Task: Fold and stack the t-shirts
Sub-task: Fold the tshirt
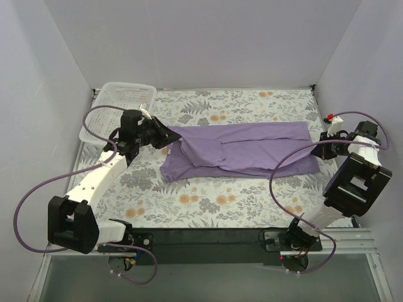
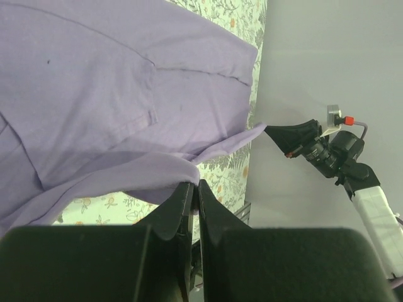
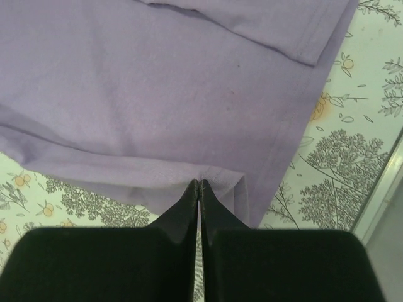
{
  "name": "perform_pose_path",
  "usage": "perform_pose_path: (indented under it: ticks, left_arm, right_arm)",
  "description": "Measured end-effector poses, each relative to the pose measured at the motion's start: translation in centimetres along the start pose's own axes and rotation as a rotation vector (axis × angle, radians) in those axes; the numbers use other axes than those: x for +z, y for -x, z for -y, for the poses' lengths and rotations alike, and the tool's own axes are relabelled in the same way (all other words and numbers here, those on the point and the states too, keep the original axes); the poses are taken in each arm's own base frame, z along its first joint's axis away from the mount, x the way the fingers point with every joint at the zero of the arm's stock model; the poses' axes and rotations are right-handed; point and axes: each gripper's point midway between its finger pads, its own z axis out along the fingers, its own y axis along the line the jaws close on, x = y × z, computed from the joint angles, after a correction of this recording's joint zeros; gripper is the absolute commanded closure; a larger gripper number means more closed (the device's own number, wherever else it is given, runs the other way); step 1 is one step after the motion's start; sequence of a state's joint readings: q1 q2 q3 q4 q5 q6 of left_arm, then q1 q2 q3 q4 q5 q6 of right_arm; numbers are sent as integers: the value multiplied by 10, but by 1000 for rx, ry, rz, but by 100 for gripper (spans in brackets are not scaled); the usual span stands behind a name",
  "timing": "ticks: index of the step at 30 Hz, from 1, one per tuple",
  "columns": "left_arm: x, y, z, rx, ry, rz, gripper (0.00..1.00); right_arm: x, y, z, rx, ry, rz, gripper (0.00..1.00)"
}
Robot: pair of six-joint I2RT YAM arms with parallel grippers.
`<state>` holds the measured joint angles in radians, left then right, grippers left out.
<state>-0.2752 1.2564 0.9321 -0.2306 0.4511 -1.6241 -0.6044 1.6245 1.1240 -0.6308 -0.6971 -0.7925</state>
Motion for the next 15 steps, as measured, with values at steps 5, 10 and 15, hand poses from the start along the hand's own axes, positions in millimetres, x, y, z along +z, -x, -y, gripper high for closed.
perform_pose_path:
  ticks: [5,10,15]
  left_arm:
    - [19,14,-7,7,17,-18,100]
    - [38,25,-16,5,38,-42,100]
    - [49,29,-22,4,45,-64,100]
  right_arm:
    - [18,7,2,31,4,-8,99]
    - [26,11,10,68,-18,-11,99]
    - [30,15,16,87,-37,-11,99]
